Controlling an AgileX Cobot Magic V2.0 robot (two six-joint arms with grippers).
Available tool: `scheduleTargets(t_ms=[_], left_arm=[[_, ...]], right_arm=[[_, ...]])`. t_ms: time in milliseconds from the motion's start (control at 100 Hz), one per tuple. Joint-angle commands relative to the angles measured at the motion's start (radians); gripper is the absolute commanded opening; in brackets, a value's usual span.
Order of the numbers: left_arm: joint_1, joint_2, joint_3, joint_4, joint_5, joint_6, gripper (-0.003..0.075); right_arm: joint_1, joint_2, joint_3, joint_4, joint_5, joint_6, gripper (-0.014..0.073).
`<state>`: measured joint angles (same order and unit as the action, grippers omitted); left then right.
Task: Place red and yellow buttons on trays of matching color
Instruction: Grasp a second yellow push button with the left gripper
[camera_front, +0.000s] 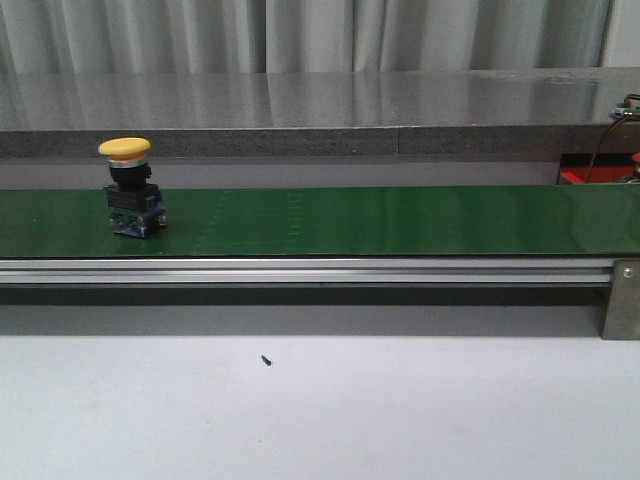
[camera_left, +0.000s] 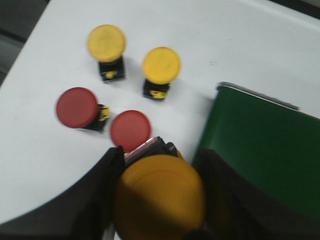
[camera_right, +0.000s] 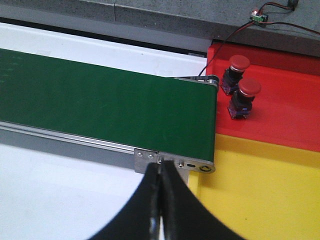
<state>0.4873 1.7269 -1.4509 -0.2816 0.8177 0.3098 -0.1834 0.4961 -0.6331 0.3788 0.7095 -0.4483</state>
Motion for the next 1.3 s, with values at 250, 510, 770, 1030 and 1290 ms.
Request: scheduleTargets(t_ms=[250,510,770,1030,1290], left_arm=[[-0.184,-0.032,-0.034,-0.029,-0.042,0.021,-0.0019],[-0.218,0.012,-0.034,-0.029,-0.027,0.021,-0.0019],[-0.218,0.069,-0.034,-0.029,0.018,0.021,-0.0018],[-0.218,0.084,-0.034,-0.044,0.032,0.053,0.0147],[-0.222,0.077,-0.071,-0.084,0.057,0.053,0.0568]], right_arm=[[-0.002,0.002,-0.026,0.025,-0.069,-0.006,-0.0068],[-0.002,0.002,-0.026,0.025,-0.069,-0.006,-0.0068],[-0.002,0.002,-0.026,0.025,-0.069,-0.006,-0.0068],[-0.002,0.002,-0.026,0.025,-0.069,-0.006,-0.0068],[-0.002,0.002,-0.026,0.025,-0.069,-0.006,-0.0068]])
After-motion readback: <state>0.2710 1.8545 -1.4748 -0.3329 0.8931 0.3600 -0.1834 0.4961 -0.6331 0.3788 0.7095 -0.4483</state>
